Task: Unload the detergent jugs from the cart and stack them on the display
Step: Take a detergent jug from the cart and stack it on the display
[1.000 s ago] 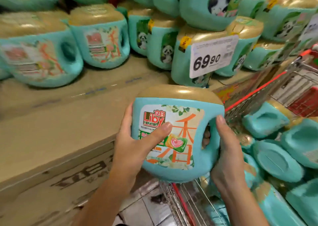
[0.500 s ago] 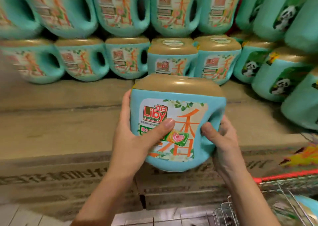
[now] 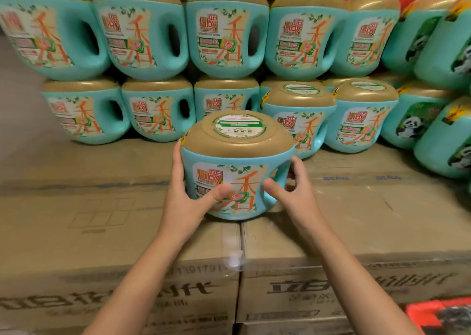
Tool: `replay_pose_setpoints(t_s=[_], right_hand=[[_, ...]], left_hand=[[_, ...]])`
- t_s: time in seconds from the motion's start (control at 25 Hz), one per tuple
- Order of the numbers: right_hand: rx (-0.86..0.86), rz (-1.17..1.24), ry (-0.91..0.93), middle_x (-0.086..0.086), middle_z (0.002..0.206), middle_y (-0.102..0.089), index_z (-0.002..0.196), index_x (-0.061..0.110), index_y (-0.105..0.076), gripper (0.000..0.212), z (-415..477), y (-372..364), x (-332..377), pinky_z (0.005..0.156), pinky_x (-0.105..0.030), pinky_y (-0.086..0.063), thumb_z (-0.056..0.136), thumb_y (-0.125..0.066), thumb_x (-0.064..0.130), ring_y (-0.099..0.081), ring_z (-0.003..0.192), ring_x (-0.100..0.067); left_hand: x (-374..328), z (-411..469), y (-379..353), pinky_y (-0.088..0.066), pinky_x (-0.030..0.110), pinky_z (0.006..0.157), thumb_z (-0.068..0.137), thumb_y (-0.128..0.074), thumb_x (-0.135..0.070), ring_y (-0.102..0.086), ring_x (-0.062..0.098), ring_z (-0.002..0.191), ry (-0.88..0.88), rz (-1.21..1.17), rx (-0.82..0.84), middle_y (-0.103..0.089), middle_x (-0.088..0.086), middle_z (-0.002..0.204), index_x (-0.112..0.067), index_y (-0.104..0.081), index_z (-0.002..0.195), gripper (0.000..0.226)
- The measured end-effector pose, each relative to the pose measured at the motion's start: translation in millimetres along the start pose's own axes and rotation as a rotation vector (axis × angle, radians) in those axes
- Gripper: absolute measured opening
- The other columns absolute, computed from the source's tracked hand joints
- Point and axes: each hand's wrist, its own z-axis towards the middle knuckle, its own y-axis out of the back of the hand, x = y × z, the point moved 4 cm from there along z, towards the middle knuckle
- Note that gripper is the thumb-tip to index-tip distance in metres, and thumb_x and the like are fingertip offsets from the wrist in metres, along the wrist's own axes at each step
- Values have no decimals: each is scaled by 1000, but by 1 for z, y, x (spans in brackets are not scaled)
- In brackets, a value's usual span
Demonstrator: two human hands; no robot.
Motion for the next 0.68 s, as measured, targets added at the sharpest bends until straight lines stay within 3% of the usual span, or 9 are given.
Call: replay_pose_setpoints(t_s=[0.12,0.24,0.36,0.44,0.56,0.68], right_hand=[[-88,-18,34,4,113,-56,118,29,-45,62,22,-10,-7,73,-6,-44,68,-81,37,-52,96,4],[-148,-74,32,4,120,-55,120,25,-46,67,40,-23,-15,82,-17,-49,67,-78,50,-55,110,-7],[-142,-176,57,-2,132,-46,133,16,-41,86,55,-34,-27,99,-35,-48,65,-87,39,-51,121,-16],[-137,-213,41,-4,135,-41,138,14,-38,94,65,-38,-34,103,-40,-46,63,-89,36,-49,124,-19],[-185,-228,-14,-6,133,-44,138,11,-41,92,80,-40,-39,101,-41,-48,63,-88,37,-54,117,-20],[-227,-271,-9,-6,124,-51,131,8,-50,84,88,-42,-41,97,-38,-50,63,-88,40,-57,110,-19]], left_hand=[[12,25,12,-50,38,101,40,-80,-72,-56,6,120,64,175,-96,-42,-28,134,-53,-23,145,121],[25,51,16,-45,46,105,41,-76,-72,-51,16,126,95,260,-110,-33,-17,135,-50,-19,147,122],[42,66,10,-41,38,110,44,-86,-52,-47,10,127,58,179,-111,-41,-8,138,-30,-26,144,119],[54,76,5,-39,30,108,47,-90,-33,-45,10,126,26,199,-108,-40,-4,135,-19,-25,140,114],[67,95,2,-38,25,103,53,-95,-19,-45,10,125,26,215,-110,-40,-7,132,-20,-25,138,110],[79,104,3,-39,18,99,57,-93,-22,-42,-13,118,19,196,-147,-41,-17,130,-30,-27,140,107]])
